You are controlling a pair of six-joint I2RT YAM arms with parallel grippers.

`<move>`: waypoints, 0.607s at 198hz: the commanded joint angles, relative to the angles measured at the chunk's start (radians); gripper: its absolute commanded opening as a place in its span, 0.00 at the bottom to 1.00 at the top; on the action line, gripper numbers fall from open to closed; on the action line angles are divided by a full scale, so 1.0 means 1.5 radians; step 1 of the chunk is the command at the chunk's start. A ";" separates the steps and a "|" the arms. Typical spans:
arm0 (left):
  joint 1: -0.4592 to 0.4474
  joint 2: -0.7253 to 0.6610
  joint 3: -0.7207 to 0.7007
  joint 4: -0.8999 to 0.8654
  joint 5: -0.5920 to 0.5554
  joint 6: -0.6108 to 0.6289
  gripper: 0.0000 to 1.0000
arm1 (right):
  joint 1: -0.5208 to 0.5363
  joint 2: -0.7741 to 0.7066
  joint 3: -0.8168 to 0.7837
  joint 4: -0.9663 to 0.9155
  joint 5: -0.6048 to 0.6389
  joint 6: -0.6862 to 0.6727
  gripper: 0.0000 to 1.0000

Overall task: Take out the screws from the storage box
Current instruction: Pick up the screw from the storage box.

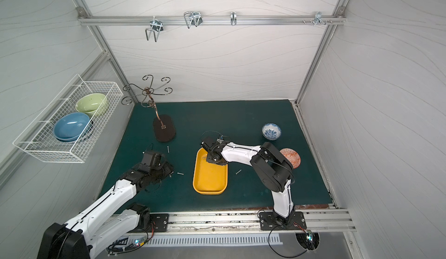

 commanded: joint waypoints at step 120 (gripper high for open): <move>0.003 0.004 0.000 0.025 0.005 0.005 0.54 | 0.039 0.032 0.020 -0.088 0.092 -0.058 0.33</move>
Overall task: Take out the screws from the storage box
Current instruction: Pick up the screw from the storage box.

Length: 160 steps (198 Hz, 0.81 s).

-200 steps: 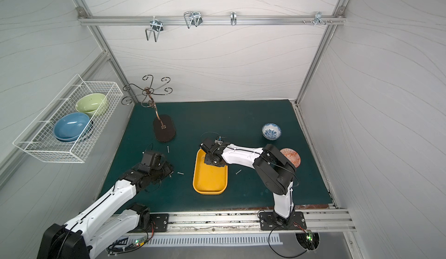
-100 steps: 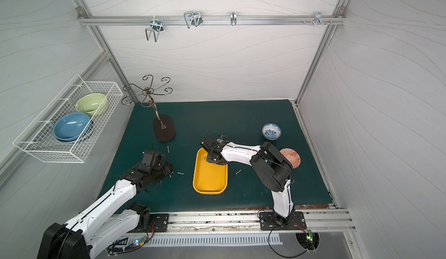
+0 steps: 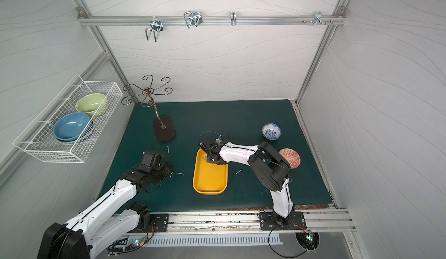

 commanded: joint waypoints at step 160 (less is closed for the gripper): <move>0.003 0.015 0.003 0.033 0.007 0.005 0.53 | -0.004 -0.007 0.000 -0.061 0.052 -0.020 0.46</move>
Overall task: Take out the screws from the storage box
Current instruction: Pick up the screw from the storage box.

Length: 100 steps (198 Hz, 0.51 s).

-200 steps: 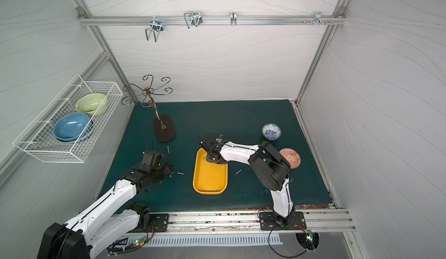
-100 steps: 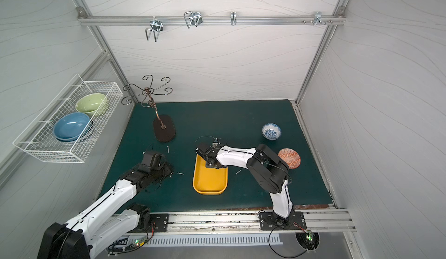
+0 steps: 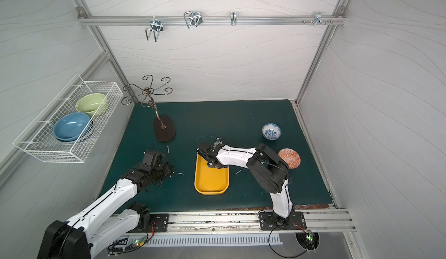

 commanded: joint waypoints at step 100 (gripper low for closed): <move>0.003 0.006 0.002 0.036 0.019 0.011 0.56 | -0.007 -0.002 0.000 -0.008 -0.011 -0.016 0.16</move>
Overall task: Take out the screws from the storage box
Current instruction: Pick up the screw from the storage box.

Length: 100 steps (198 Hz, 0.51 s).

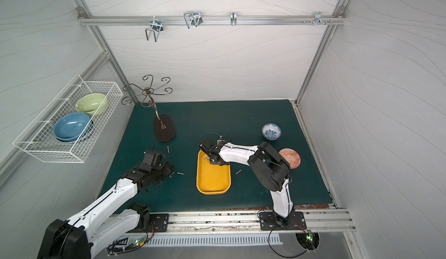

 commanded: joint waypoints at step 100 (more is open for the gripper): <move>-0.001 -0.228 -0.026 0.013 0.012 0.031 0.65 | 0.016 -0.115 -0.016 -0.014 0.051 -0.077 0.01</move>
